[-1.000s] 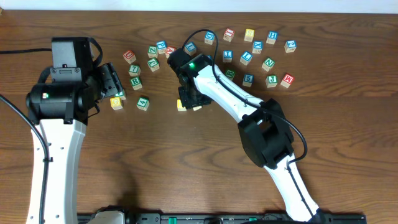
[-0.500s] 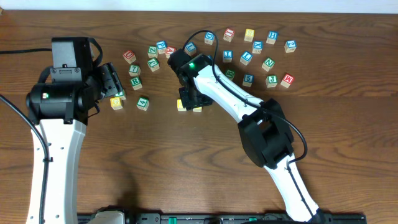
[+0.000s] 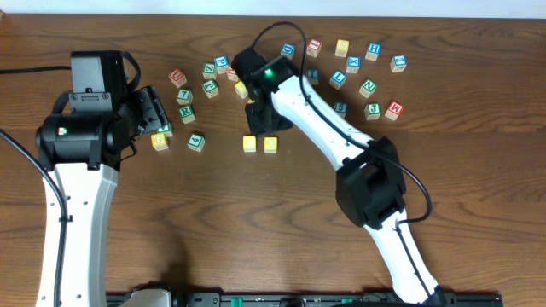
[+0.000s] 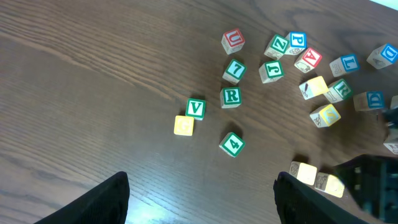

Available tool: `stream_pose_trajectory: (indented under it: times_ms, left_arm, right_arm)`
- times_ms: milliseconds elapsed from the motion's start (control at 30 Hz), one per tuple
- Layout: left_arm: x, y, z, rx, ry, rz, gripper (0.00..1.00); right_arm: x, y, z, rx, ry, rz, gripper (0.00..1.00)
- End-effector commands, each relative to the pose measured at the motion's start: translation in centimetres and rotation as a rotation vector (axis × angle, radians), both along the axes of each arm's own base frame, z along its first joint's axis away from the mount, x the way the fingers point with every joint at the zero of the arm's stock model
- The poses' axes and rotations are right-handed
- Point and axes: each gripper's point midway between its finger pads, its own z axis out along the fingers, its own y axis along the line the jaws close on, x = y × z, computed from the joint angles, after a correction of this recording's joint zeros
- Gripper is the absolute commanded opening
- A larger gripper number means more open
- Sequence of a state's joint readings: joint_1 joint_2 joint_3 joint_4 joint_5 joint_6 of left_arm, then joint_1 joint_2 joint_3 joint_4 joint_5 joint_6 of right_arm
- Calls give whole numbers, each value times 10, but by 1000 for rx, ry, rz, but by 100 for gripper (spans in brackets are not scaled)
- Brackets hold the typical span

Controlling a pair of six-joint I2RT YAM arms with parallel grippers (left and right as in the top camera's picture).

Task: Spell out CORL
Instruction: 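Carry the O block left and place it right of the C block, then open the right gripper and lift it back toward the far right blocks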

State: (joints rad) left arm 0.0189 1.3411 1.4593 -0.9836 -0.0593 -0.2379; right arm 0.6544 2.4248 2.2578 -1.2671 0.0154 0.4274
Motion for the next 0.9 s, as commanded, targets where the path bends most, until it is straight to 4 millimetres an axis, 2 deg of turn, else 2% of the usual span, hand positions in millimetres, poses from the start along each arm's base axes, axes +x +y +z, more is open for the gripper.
stream_pose_trajectory:
  times_ms: [0, 333, 700, 867]
  left_arm:
    - [1, 4, -5, 15, 16, 9, 73]
    - [1, 3, -5, 5, 15, 11, 73]
    - [1, 2, -5, 2, 15, 9, 74]
    - [1, 2, -5, 1, 15, 9, 74]
  right_arm:
    - [12, 5, 22, 31, -51, 31, 43]
    - [26, 7, 71, 83, -134, 39, 50]
    - [42, -13, 114, 129, -196, 15, 54]
    - [49, -28, 126, 143, -204, 0, 57]
